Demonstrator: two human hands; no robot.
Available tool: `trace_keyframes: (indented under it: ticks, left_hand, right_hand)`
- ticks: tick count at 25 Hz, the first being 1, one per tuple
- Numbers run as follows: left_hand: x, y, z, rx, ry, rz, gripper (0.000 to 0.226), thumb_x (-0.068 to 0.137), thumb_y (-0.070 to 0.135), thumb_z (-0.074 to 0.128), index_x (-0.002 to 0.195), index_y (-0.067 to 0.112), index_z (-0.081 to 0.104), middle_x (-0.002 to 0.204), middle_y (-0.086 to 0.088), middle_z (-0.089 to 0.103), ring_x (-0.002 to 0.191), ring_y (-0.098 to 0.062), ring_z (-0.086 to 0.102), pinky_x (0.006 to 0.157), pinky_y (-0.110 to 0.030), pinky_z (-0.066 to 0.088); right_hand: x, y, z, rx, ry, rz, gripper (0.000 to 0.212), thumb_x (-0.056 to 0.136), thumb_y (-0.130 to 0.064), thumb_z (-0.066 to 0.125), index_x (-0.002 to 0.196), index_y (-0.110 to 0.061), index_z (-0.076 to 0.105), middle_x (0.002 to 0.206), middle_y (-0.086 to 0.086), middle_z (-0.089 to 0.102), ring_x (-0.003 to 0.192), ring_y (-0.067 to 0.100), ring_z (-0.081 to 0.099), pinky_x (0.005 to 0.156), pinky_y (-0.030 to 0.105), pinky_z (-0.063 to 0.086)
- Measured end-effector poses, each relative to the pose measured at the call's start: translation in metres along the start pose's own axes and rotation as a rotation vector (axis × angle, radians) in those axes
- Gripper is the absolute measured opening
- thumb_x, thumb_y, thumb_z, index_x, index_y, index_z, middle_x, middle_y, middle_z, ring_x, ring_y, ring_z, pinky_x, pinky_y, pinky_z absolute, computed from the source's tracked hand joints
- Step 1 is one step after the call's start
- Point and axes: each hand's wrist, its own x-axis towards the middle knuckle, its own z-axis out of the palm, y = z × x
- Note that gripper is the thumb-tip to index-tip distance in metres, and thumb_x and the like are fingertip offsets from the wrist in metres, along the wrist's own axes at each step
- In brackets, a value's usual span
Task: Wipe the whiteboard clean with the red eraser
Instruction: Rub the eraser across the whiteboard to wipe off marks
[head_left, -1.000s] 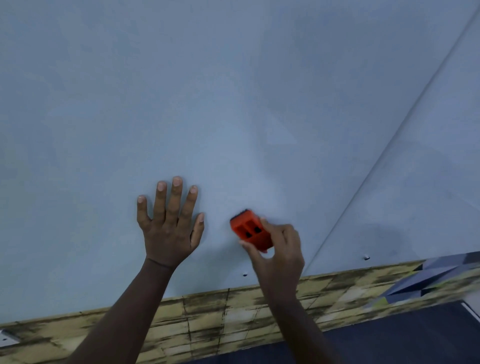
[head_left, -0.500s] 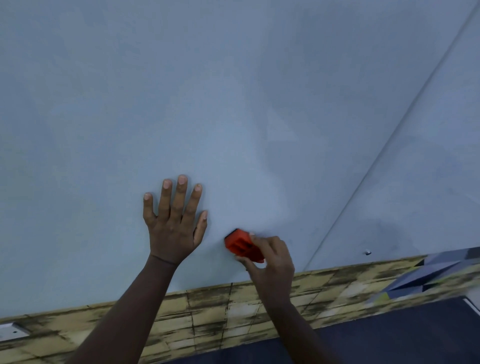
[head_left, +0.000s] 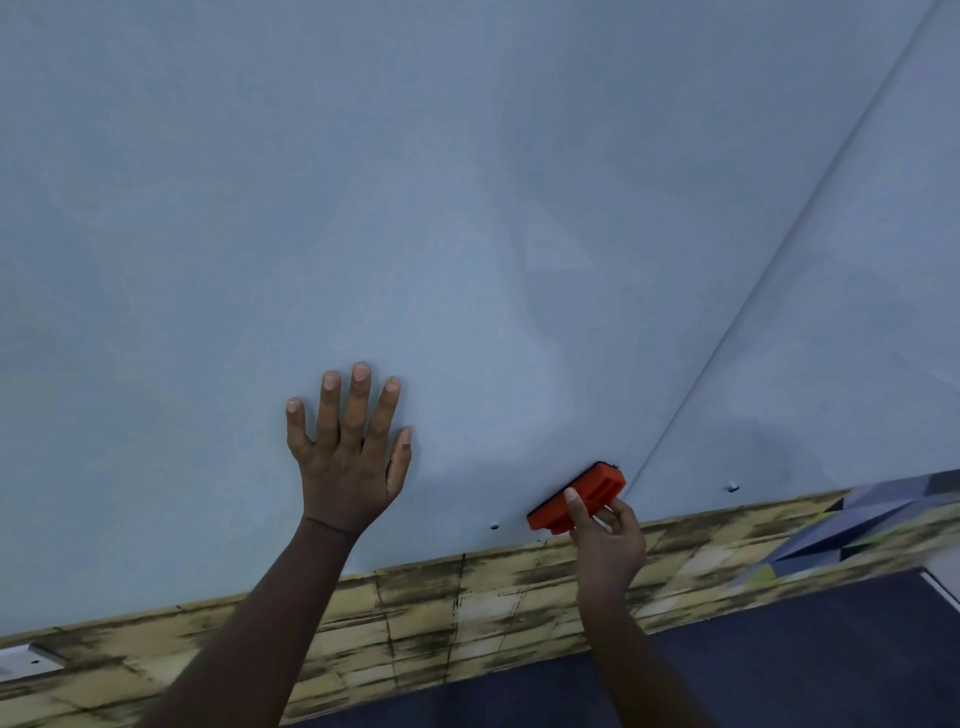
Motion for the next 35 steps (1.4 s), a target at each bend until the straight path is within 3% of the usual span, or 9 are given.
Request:
trace_keyframes:
  ticks: [4,9,14,18,21,25,28,31,35]
  left_hand:
    - [-0.005,0.001,0.002,0.002,-0.005,0.003,0.074,0.106,0.040,0.046,0.170,0.016,0.016,0.178,-0.009,0.004,0.165,-0.030,0.001,0.131,-0.055,-0.002]
    - [-0.009,0.000,0.002,0.002,-0.012,0.010,0.074,0.107,0.040,0.045,0.170,0.016,0.016,0.178,-0.009,0.004,0.165,-0.030,0.001,0.132,-0.054,-0.002]
    - [-0.022,-0.004,-0.003,-0.005,-0.070,0.036,0.076,0.107,0.041,0.051,0.170,0.016,0.017,0.178,-0.009,0.003,0.165,-0.030,0.000,0.132,-0.053,-0.001]
    - [-0.034,-0.018,-0.008,-0.003,-0.117,0.108,0.077,0.107,0.044,0.054,0.169,0.016,0.020,0.178,-0.009,0.005,0.165,-0.028,0.001,0.133,-0.050,0.000]
    - [-0.041,-0.026,-0.011,-0.006,-0.136,0.134,0.076,0.107,0.044,0.055,0.169,0.016,0.022,0.178,-0.009,0.006,0.165,-0.027,0.003,0.133,-0.048,0.001]
    - [-0.051,-0.027,-0.013,-0.020,-0.153,0.131,0.076,0.106,0.043,0.057,0.169,0.018,0.023,0.178,-0.008,0.007,0.165,-0.027,0.005,0.133,-0.049,0.003]
    - [-0.057,-0.024,-0.013,-0.028,-0.168,0.113,0.076,0.106,0.042,0.057,0.169,0.018,0.022,0.178,-0.008,0.007,0.165,-0.028,0.005,0.133,-0.051,0.003]
    - [-0.063,-0.022,-0.013,-0.038,-0.171,0.109,0.078,0.105,0.041,0.058,0.169,0.018,0.022,0.178,-0.008,0.007,0.165,-0.029,0.004,0.132,-0.052,0.003]
    - [-0.066,-0.019,-0.011,-0.038,-0.168,0.087,0.078,0.104,0.039,0.059,0.169,0.017,0.022,0.178,-0.008,0.007,0.165,-0.030,0.002,0.132,-0.053,0.001]
  right_hand:
    - [-0.011,-0.019,0.012,0.162,-0.057,0.049,0.052,0.079,-0.030,0.091,0.120,-0.005,0.070,0.104,0.011,0.067,0.102,0.024,0.073,0.078,0.048,0.066]
    - [-0.045,-0.015,0.035,0.094,-0.175,-0.039,0.039,0.080,-0.025,0.090,0.110,-0.011,0.068,0.103,0.004,0.069,0.087,0.012,0.074,0.075,0.040,0.066]
    - [-0.087,0.050,0.063,-0.027,-0.281,0.009,0.045,0.072,-0.035,0.095,0.103,-0.017,0.068,0.096,0.000,0.077,0.089,0.016,0.076,0.082,0.047,0.064]
    - [-0.109,0.107,0.081,-0.087,-0.411,0.063,0.053,0.069,-0.041,0.096,0.113,-0.022,0.071,0.104,-0.007,0.079,0.098,0.013,0.076,0.090,0.049,0.062]
    - [-0.104,0.131,0.086,-0.073,-0.482,0.130,0.059,0.068,-0.042,0.094,0.118,-0.020,0.071,0.109,-0.002,0.079,0.103,0.020,0.076,0.090,0.054,0.062]
    - [-0.085,0.139,0.068,-0.075,-0.361,0.126,0.031,0.080,-0.016,0.092,0.107,-0.016,0.076,0.100,0.004,0.080,0.098,0.029,0.077,0.080,0.046,0.064]
    - [-0.049,0.126,0.042,-0.140,-0.174,0.111,0.019,0.083,-0.014,0.088,0.090,-0.022,0.072,0.086,0.001,0.077,0.089,0.032,0.075,0.067,0.031,0.061]
    - [-0.018,0.107,0.022,-0.180,-0.100,0.074,0.016,0.085,-0.021,0.087,0.088,-0.027,0.072,0.087,0.000,0.077,0.090,0.031,0.075,0.077,0.049,0.064]
    - [-0.014,0.072,0.018,-0.168,-0.051,-0.083,0.015,0.088,-0.036,0.084,0.096,-0.036,0.071,0.090,-0.012,0.077,0.090,0.012,0.074,0.087,0.041,0.060]
